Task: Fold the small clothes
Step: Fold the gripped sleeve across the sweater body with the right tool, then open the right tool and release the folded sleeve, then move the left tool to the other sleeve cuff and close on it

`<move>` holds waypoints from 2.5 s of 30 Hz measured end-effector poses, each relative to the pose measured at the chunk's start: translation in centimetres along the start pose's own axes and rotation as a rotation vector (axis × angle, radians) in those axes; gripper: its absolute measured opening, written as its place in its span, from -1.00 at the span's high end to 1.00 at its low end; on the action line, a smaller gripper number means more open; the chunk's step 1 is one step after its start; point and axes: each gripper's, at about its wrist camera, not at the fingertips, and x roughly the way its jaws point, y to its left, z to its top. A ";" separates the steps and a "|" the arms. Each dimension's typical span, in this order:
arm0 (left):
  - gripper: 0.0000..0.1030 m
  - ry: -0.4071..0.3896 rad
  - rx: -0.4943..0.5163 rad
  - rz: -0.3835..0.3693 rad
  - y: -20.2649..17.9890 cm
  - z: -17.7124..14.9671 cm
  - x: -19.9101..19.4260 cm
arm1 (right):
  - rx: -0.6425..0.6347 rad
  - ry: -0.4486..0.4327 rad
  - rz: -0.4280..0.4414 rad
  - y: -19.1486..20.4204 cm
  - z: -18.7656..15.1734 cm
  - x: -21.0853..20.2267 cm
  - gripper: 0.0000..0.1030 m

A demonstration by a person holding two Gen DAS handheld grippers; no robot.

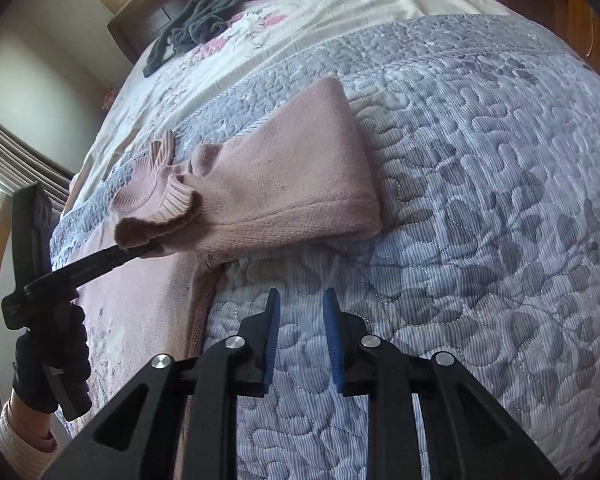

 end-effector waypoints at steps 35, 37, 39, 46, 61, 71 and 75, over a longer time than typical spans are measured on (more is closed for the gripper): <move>0.56 -0.148 -0.584 0.201 28.0 -4.1 -8.2 | -0.002 0.136 -0.024 6.0 3.9 10.3 0.36; 0.58 -0.174 -0.603 0.239 28.7 -4.2 -9.3 | -0.006 0.138 -0.031 6.1 3.9 10.2 0.36; 0.58 -0.201 -0.622 0.248 29.5 -4.7 -10.5 | -0.009 0.141 -0.035 6.2 4.1 10.3 0.36; 0.32 -0.222 -0.521 0.328 29.0 -4.6 -14.2 | -0.066 0.047 -0.092 9.5 4.8 7.5 0.31; 0.01 -0.019 -0.298 0.260 23.8 -1.3 -4.2 | -0.058 0.178 -0.032 11.4 3.7 12.2 0.35; -0.12 -0.140 -0.336 0.228 26.0 -3.2 -12.2 | -0.175 0.150 -0.030 17.1 3.6 8.4 0.11; -0.20 -0.177 -0.414 0.312 31.1 -7.2 -18.0 | -0.265 0.186 0.011 20.8 1.7 8.4 0.03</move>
